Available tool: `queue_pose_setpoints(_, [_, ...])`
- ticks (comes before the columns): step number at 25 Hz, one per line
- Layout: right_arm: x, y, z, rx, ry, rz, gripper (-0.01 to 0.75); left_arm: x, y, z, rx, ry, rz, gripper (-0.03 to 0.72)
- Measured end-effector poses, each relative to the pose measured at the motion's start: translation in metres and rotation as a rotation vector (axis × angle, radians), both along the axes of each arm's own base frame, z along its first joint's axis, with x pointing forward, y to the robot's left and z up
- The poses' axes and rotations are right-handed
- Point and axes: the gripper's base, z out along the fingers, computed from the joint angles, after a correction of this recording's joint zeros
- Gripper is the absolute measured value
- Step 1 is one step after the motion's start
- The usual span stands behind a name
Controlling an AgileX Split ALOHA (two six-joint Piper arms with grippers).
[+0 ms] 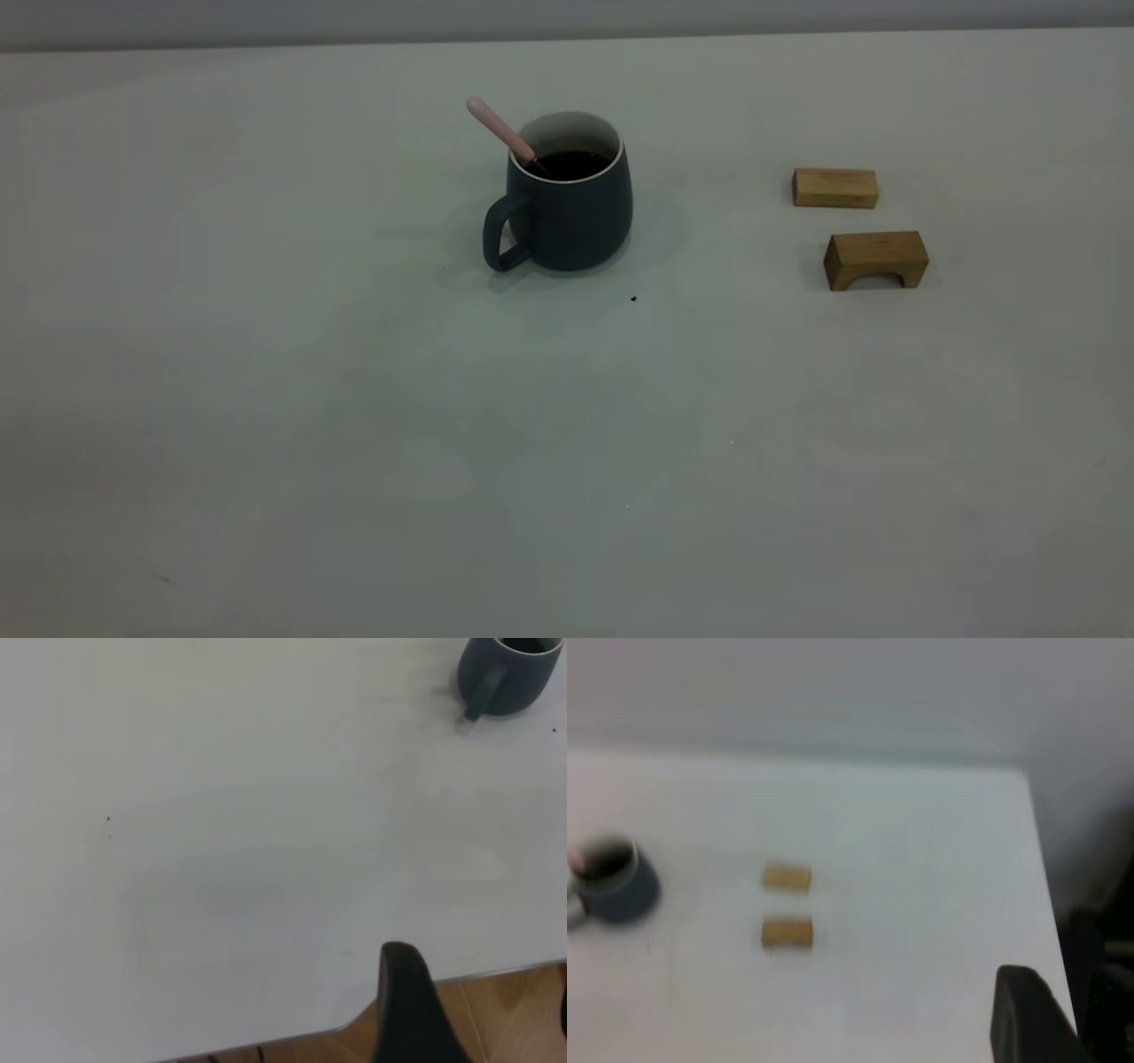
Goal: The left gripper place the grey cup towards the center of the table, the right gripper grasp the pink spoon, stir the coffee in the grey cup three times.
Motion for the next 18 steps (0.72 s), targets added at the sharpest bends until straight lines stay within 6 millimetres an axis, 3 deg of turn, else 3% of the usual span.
queue_pose_setpoints(2, [-0.022,-0.006,-0.016,0.026,-0.057,-0.026,0.199,0.0,0.0,0.0,0.0,0.0,0.0,0.481])
queue_pose_setpoints(8, [-0.04,0.004,-0.078,0.092,-0.034,-0.217,0.205,0.0,0.0,0.0,0.0,0.0,0.0,0.481])
queue_pose_setpoints(12, [-0.031,0.012,-0.097,0.064,0.038,-0.296,0.212,0.0,0.0,0.0,0.0,-0.001,0.0,0.481])
queue_pose_setpoints(18, [-0.014,0.017,-0.133,0.065,0.177,-0.236,0.221,0.0,0.0,0.0,0.0,-0.001,0.0,0.481])
